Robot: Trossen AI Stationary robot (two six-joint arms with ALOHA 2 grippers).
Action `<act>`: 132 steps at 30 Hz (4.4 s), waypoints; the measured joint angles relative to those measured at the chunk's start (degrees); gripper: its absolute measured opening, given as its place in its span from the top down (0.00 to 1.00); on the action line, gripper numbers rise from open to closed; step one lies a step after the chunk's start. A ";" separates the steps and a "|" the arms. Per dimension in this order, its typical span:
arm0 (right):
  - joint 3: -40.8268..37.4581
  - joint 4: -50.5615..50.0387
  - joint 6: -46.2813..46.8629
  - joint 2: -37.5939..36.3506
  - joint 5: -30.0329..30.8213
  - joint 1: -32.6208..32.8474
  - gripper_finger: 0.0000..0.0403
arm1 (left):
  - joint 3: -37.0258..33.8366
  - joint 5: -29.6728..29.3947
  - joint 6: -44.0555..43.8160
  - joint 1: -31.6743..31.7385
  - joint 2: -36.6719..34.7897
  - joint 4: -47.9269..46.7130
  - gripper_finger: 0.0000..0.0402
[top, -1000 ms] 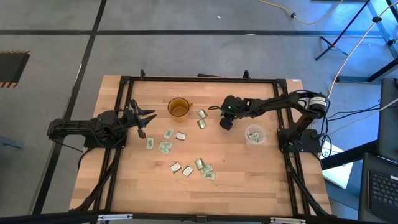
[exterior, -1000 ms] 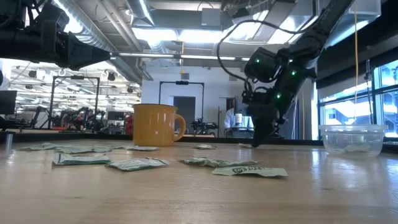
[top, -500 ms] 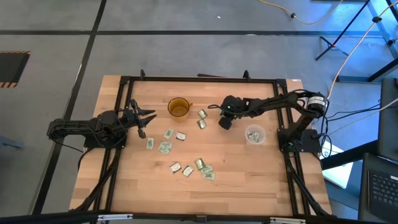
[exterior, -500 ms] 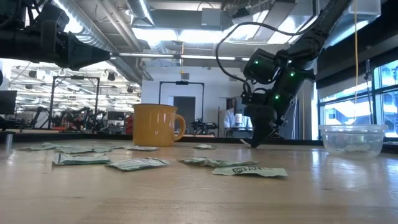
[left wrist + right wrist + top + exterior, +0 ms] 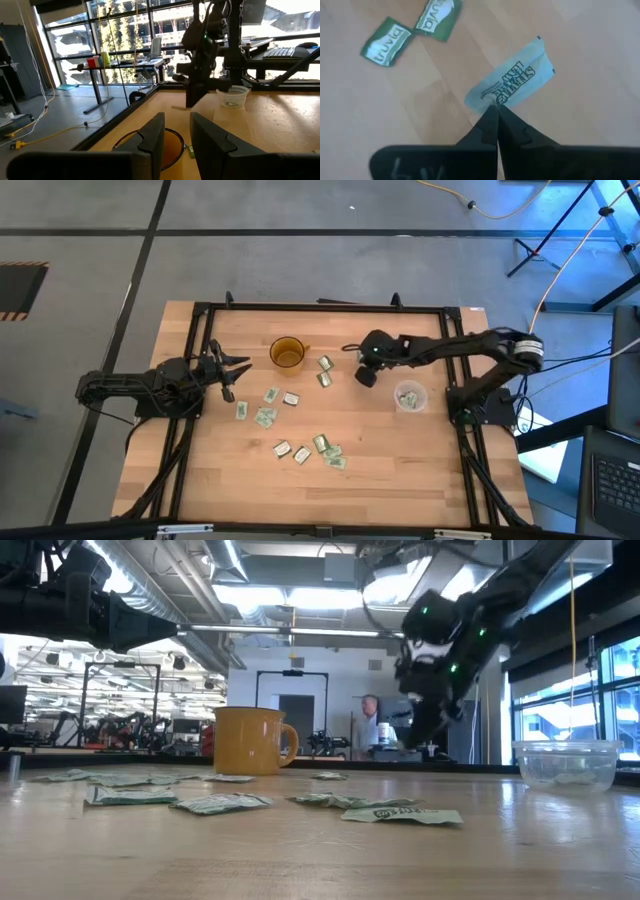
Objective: Pick and place items into bin
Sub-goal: Put the stevia packet into the transparent bin
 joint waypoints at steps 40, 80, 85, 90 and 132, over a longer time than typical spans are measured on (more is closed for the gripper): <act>-10.47 -39.95 36.25 -27.24 -3.55 23.42 1.00 | -0.02 -0.09 0.02 0.01 0.02 -0.01 0.79; -5.42 -10.13 -3.67 -31.04 -3.51 24.05 0.82 | -0.02 0.49 0.03 0.01 0.00 4.23 0.78; -8.56 -7.40 -5.13 -37.31 -3.53 24.02 0.82 | -0.02 5.24 2.78 0.00 0.17 3.65 0.78; -11.09 -2.31 -5.16 -40.23 -3.52 24.02 0.82 | -0.02 10.90 2.93 -0.39 2.41 3.57 0.78; -11.42 -1.29 -8.22 -40.16 -3.51 24.00 0.82 | 27.74 12.20 -39.56 -9.45 68.33 -45.20 0.78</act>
